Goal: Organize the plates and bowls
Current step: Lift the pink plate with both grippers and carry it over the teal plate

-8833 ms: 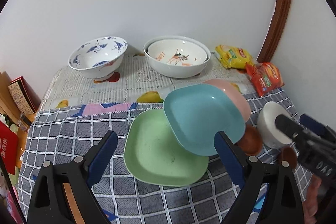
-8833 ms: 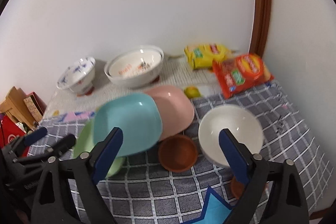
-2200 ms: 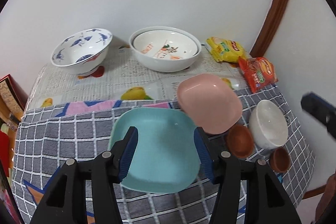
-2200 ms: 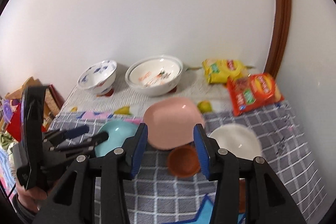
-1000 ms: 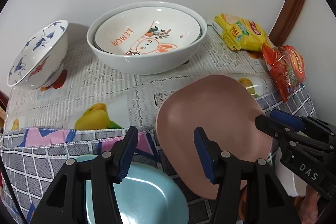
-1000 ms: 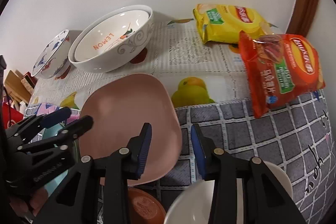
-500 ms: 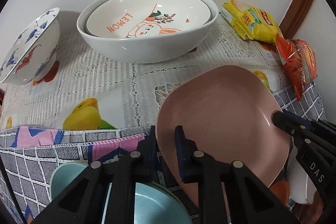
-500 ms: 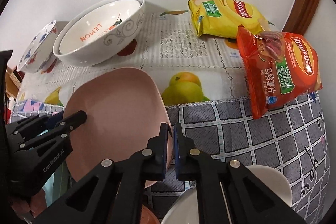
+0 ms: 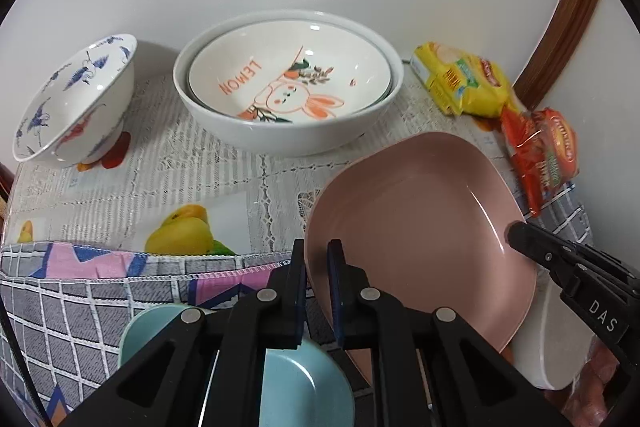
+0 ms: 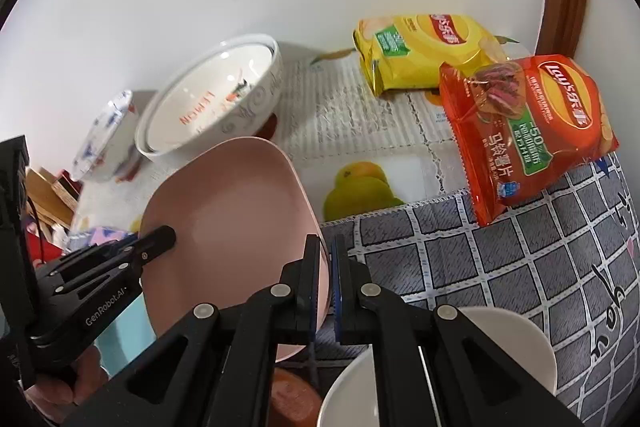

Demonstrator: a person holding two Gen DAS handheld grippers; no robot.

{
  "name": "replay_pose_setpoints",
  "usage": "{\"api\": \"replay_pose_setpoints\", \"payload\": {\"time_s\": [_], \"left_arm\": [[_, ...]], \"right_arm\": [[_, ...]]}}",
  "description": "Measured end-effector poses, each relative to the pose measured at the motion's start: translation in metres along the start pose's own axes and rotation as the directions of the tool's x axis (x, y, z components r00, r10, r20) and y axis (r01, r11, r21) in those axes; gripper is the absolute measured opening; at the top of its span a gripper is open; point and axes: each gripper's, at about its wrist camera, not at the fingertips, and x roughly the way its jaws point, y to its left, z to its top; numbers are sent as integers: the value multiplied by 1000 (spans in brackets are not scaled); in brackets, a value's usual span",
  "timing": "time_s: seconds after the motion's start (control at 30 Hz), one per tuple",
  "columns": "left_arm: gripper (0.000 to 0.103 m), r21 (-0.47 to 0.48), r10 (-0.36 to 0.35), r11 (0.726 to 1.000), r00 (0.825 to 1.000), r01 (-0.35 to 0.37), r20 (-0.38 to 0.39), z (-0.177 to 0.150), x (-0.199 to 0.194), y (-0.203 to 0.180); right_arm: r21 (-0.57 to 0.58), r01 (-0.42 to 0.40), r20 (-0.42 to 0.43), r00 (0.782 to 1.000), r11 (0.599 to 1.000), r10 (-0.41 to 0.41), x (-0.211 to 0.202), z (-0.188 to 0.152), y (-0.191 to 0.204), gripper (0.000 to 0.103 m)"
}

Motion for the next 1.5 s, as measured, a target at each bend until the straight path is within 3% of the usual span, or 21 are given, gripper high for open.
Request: {"api": "replay_pose_setpoints", "payload": {"time_s": [0.37,0.77,1.17,1.5], "left_arm": [[10,20,-29,999,998,28,51,-19,-56,-3],[10,15,-34,999,995,33,94,-54,-105,28],[10,-7,-43,999,996,43,80,-75,-117,47],[10,-17,-30,999,997,31,74,-85,-116,56]], "right_arm": [[25,5,78,997,1000,-7,-59,-24,10,6],[-2,13,115,993,1000,-12,-96,-59,53,7],[-11,-12,122,992,1000,14,-108,-92,73,6],[2,-60,127,990,998,59,-105,-101,74,6]]}}
